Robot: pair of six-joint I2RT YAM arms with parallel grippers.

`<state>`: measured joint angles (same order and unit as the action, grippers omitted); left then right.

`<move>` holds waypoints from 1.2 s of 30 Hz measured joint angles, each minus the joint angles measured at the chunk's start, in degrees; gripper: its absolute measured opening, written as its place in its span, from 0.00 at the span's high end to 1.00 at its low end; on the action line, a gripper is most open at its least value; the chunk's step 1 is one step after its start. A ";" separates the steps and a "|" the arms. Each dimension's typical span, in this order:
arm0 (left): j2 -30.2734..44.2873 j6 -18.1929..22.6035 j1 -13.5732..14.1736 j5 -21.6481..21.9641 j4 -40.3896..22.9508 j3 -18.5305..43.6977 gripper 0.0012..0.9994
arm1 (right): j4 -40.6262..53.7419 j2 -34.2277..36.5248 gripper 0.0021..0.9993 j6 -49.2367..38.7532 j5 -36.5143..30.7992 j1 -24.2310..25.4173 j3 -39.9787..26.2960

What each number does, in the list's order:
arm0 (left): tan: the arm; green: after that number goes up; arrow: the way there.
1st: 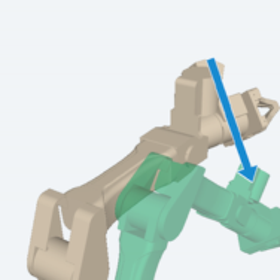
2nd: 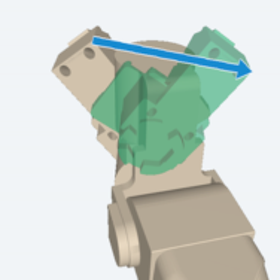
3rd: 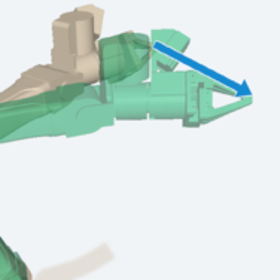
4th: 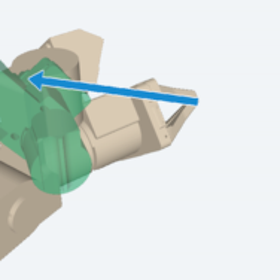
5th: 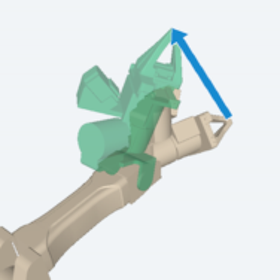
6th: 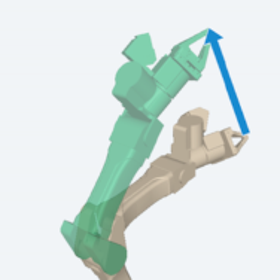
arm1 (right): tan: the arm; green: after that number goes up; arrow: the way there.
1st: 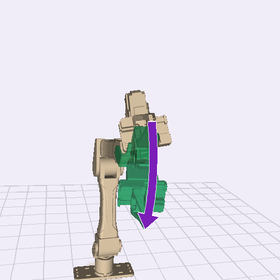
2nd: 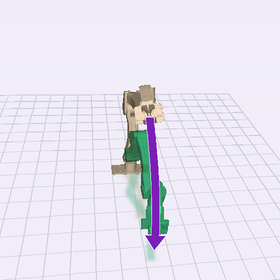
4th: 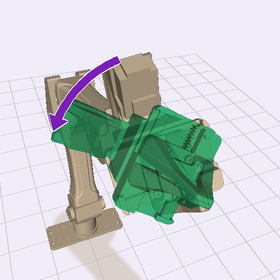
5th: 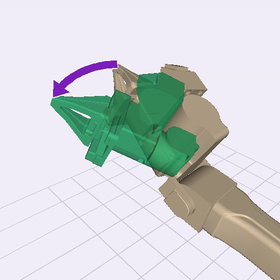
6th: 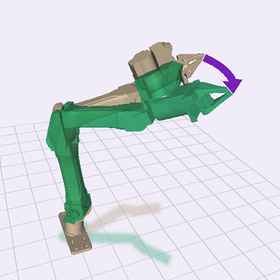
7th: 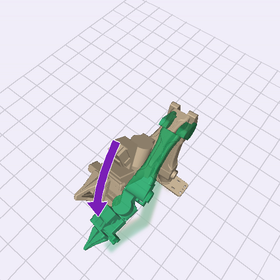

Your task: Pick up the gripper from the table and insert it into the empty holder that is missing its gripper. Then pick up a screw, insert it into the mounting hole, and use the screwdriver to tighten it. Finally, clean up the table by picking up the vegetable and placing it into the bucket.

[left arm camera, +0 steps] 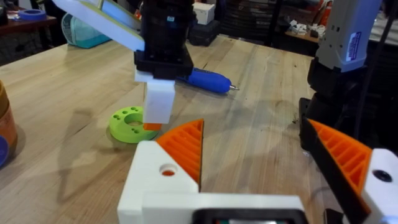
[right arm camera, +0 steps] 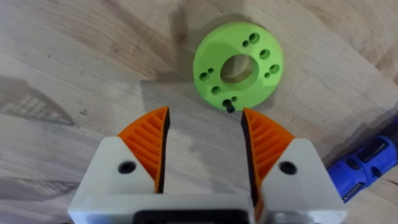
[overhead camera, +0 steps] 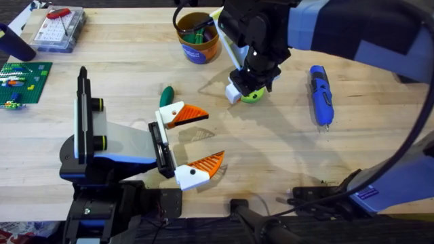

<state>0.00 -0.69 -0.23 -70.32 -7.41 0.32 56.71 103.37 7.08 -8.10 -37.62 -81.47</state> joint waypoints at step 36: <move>0.01 0.00 -0.02 -0.01 0.07 0.00 0.01 | -3.29 -7.78 0.37 8.12 0.73 5.04 7.37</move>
<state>0.01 -0.69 -0.25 -70.32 -7.34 0.32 53.42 95.59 15.20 -7.37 -32.58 -74.10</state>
